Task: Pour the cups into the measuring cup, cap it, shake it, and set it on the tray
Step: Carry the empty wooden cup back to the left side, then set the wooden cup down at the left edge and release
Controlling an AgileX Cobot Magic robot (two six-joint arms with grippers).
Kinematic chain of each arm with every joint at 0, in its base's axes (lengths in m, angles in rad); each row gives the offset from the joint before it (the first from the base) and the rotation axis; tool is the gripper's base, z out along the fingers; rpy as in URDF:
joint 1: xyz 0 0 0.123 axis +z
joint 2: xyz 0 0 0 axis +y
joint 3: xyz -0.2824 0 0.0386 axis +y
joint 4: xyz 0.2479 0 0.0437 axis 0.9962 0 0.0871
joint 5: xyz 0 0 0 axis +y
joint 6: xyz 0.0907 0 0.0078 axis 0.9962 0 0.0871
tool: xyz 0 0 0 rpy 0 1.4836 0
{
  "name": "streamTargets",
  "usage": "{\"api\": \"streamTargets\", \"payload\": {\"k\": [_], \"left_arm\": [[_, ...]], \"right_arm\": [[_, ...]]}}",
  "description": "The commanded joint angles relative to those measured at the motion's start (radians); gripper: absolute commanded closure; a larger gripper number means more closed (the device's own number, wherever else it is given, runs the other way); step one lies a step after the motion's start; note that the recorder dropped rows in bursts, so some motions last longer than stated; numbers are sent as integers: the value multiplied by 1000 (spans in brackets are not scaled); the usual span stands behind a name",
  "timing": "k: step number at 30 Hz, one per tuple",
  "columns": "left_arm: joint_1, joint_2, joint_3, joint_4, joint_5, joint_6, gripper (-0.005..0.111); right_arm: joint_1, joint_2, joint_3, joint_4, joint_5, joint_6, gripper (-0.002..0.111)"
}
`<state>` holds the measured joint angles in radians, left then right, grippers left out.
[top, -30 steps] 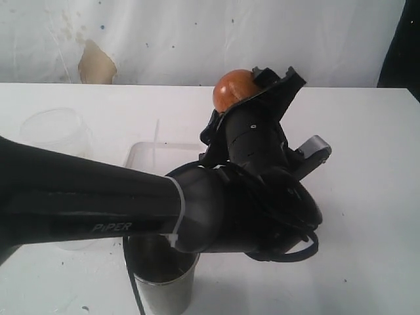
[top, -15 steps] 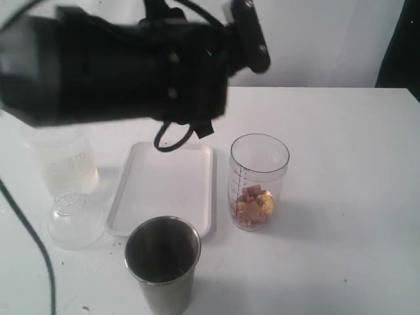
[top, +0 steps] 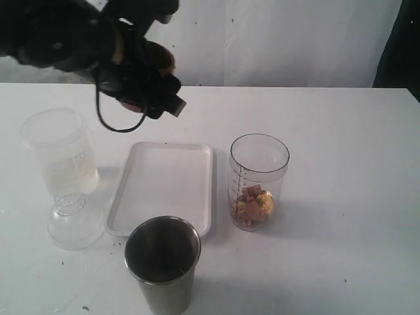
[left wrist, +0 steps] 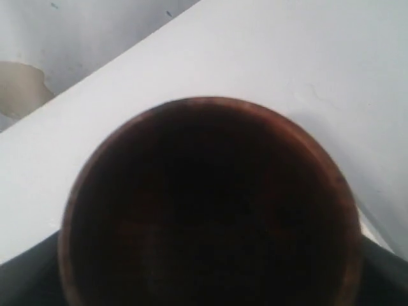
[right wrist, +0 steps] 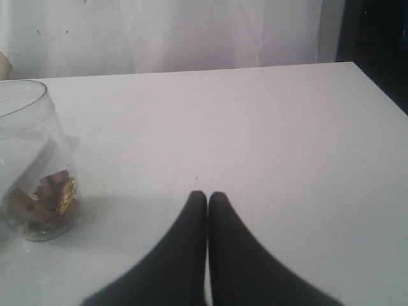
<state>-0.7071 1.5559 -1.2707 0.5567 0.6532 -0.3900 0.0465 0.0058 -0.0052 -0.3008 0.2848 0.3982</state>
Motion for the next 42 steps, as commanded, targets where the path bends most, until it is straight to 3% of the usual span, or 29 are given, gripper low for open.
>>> {"api": "streamTargets", "payload": {"k": [1, 4, 9, 13, 21, 27, 34, 42], "left_arm": [[128, -127, 185, -102, -202, -14, 107], [194, -195, 332, -110, -323, -14, 107], [250, -266, 543, -82, -458, -15, 107], [322, -270, 657, -83, -465, -41, 107], [509, -270, 839, -83, -711, -134, 107], [584, -253, 892, -69, -776, -98, 107], [586, -144, 890, -70, -878, 29, 107], [586, -28, 862, -151, -921, 31, 107]], "right_arm": [[3, -6, 5, -7, -1, 1, 108], [3, -6, 5, -7, -1, 1, 108], [3, -6, 5, -7, -1, 1, 108], [3, -6, 5, -7, -1, 1, 108], [3, -6, 5, -7, -1, 1, 108], [3, -6, 5, -7, -1, 1, 108], [3, -6, 5, -7, -1, 1, 108], [3, -6, 5, -7, -1, 1, 108]]}}
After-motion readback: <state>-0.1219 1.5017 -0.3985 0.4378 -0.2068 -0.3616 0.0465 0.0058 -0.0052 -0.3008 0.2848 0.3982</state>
